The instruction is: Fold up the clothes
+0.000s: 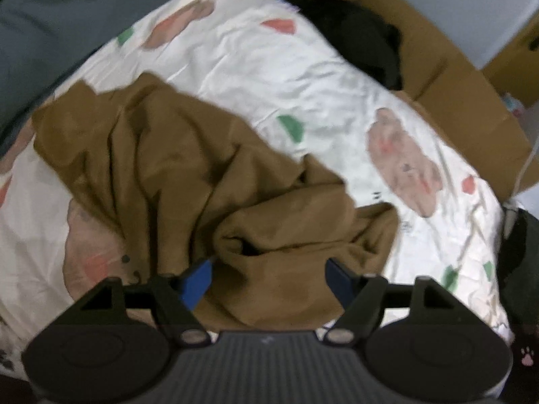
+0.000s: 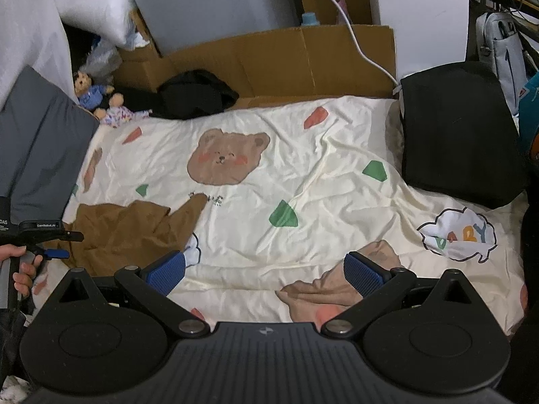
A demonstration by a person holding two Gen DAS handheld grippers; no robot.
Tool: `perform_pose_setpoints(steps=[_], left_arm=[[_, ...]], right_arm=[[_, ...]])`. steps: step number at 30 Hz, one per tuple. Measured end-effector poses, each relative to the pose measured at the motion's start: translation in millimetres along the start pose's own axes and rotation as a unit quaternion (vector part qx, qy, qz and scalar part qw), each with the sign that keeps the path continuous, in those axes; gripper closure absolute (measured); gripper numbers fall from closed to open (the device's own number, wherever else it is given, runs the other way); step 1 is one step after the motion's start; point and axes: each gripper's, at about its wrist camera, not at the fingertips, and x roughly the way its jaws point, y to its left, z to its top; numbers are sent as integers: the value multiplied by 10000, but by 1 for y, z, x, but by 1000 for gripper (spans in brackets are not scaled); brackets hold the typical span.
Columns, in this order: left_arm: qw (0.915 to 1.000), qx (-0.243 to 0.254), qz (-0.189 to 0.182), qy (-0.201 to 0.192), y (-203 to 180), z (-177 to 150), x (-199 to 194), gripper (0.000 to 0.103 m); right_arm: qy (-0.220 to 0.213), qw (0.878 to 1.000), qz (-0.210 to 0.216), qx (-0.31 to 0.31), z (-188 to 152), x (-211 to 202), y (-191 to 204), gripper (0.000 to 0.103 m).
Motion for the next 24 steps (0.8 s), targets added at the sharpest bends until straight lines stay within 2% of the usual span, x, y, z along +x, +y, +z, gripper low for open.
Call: perform_pose_setpoints(steps=[7, 11, 13, 15, 17, 21, 24], left_arm=[[9993, -120, 12, 341, 13, 1, 37, 28], [9984, -266, -41, 499, 21, 2, 54, 43], [9974, -370, -131, 599, 26, 1, 61, 57], [9964, -465, -234, 667, 28, 1, 67, 82], [9955, -544, -353, 689, 29, 0, 70, 97], [9947, -586, -579, 611, 27, 1, 68, 100], [9912, -729, -985, 500, 26, 2, 61, 100]], right_arm=[[148, 9998, -78, -44, 1, 12, 4, 0], [233, 9996, -123, -69, 2, 19, 6, 0], [275, 9995, -146, -82, 2, 23, 7, 0], [318, 9993, -168, -95, 2, 26, 8, 0], [360, 9991, -190, -107, 2, 30, 9, 0], [445, 9986, -235, -132, 3, 37, 11, 0], [501, 9983, -265, -150, 3, 41, 12, 0]])
